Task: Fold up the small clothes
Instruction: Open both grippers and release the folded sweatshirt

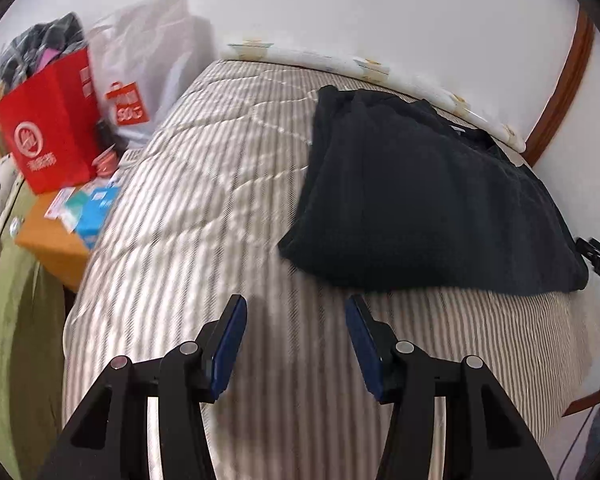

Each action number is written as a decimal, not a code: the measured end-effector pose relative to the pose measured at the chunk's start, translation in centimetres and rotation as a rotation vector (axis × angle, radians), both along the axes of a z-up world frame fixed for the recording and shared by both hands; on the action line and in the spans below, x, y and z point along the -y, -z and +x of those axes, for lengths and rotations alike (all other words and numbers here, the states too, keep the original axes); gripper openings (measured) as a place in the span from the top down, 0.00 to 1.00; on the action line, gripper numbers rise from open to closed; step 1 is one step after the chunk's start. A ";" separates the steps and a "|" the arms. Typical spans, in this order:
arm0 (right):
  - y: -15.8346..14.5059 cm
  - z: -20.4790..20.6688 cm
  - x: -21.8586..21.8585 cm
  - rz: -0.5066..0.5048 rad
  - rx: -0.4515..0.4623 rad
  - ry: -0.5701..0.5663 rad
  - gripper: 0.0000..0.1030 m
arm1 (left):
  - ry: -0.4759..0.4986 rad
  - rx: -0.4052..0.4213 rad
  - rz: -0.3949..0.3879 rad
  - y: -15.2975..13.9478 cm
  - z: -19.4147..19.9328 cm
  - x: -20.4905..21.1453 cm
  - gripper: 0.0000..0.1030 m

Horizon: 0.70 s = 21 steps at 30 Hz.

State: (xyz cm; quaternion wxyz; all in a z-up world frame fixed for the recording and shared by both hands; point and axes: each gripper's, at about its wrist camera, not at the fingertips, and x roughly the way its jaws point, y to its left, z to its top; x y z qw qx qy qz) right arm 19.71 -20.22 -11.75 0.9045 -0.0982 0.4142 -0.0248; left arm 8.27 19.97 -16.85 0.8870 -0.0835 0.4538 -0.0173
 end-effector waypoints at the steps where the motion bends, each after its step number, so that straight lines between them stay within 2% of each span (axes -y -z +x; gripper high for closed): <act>1: 0.3 0.1 -2.3 -0.003 -0.004 -0.040 0.42 | -0.003 0.001 -0.004 -0.1 -0.9 -0.6 0.52; 7: 1.7 0.0 -14.8 0.014 -0.026 -0.287 0.42 | 0.004 -0.001 -0.057 -0.1 -4.1 -3.3 0.52; 11: 1.8 -1.0 -21.6 0.033 -0.023 -0.445 0.42 | 0.000 0.006 -0.101 -0.1 -5.4 -4.6 0.52; 16: 2.4 -2.4 -26.6 0.030 -0.051 -0.570 0.42 | -0.004 0.012 -0.173 0.4 -6.5 -6.1 0.52; 21: 3.6 -3.7 -29.8 -0.044 -0.063 -0.656 0.42 | 0.026 0.041 -0.152 0.2 -6.9 -6.2 0.52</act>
